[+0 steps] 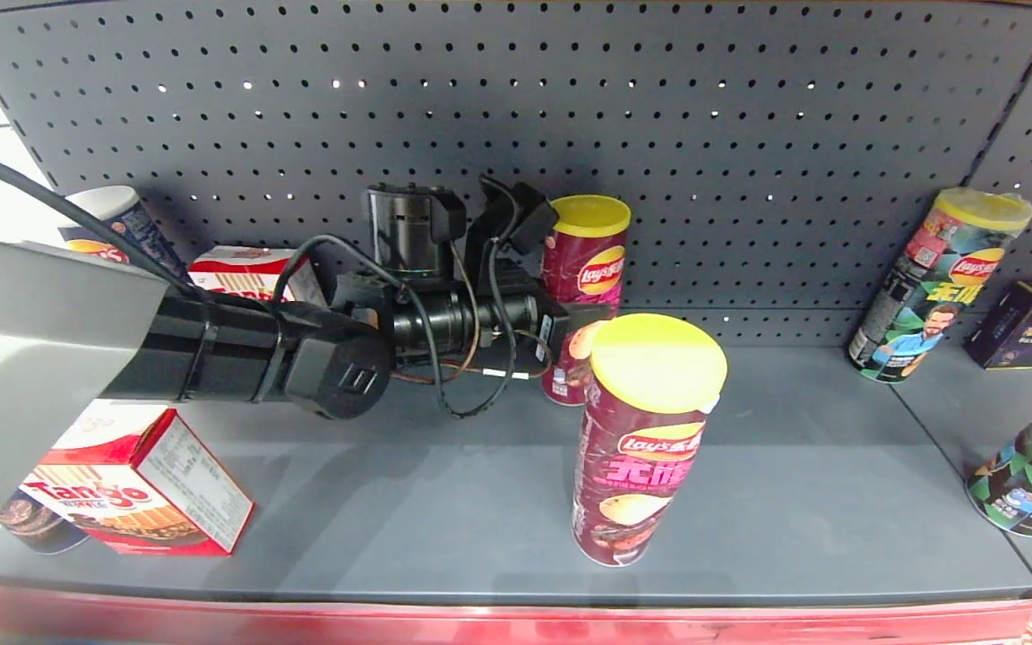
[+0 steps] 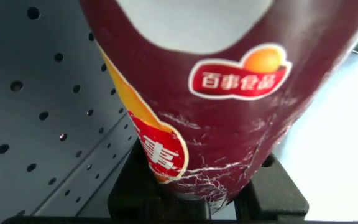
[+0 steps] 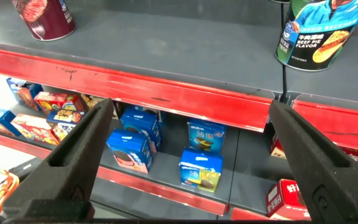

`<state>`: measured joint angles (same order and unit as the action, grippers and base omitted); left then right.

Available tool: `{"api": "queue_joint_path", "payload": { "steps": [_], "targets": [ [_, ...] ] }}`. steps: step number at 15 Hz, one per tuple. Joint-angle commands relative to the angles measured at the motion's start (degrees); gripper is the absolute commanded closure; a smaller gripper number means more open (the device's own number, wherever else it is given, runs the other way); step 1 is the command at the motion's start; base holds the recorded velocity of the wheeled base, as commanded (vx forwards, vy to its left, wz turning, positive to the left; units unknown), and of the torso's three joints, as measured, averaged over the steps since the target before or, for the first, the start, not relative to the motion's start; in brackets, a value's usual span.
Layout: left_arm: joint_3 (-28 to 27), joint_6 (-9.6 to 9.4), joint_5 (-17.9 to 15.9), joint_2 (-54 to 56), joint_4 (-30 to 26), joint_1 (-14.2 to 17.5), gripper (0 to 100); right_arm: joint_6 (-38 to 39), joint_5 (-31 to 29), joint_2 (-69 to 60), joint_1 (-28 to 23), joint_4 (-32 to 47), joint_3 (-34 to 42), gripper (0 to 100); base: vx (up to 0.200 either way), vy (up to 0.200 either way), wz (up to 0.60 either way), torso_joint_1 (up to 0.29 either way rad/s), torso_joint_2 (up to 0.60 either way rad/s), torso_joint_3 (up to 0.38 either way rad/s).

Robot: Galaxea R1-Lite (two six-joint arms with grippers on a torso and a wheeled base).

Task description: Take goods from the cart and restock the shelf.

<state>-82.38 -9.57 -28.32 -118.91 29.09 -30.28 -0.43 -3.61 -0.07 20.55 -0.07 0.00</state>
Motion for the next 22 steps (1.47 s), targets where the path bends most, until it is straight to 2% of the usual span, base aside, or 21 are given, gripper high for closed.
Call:
{"api": "queue_joint_path", "payload": {
  "steps": [1,5,6,10,12,15,17,19,22],
  "targets": [
    [-0.1,-0.01,0.0,-0.6,0.1,0.0,100,0.0,0.0,0.1,0.0,0.0,0.0,0,0.0,0.0,0.0,0.0,0.0,0.0],
    [0.5,-0.63,0.2,-0.8,0.6,0.0,100,0.0,0.0,0.1,0.0,0.0,0.0,0,0.0,0.0,0.0,0.0,0.0,0.0],
    [0.4,-0.45,0.5,-0.9,1.3,0.0,0,0.0,0.0,0.1,0.0,0.0,0.0,0,0.0,0.0,0.0,0.0,0.0,0.0],
    [3.5,-0.27,0.3,1.9,4.7,0.0,0,0.0,0.0,0.1,0.0,0.0,0.0,0,0.0,0.0,0.0,0.0,0.0,0.0],
    [8.3,-0.27,0.2,5.8,7.3,0.0,0,0.0,0.0,0.1,0.0,0.0,0.0,0,0.0,0.0,0.0,0.0,0.0,0.0],
    [15.9,-0.45,1.2,11.1,7.6,0.0,0,0.0,0.0,0.1,0.0,0.0,0.0,0,0.0,0.0,0.0,0.0,0.0,0.0],
    [20.2,-0.45,6.3,13.7,7.6,0.0,0,0.0,0.0,0.1,0.0,0.0,0.0,0,0.0,0.0,0.0,0.0,0.0,0.0],
    [20.6,-0.45,11.6,13.7,7.6,-0.4,0,0.0,0.0,0.1,0.0,0.0,0.0,0,0.0,0.0,0.0,0.0,0.0,0.0],
    [19.5,-0.36,15.0,13.0,7.9,-0.4,0,0.0,0.0,0.1,0.0,0.0,0.0,0,0.0,0.0,0.0,0.0,0.0,0.0]
  ]
}}
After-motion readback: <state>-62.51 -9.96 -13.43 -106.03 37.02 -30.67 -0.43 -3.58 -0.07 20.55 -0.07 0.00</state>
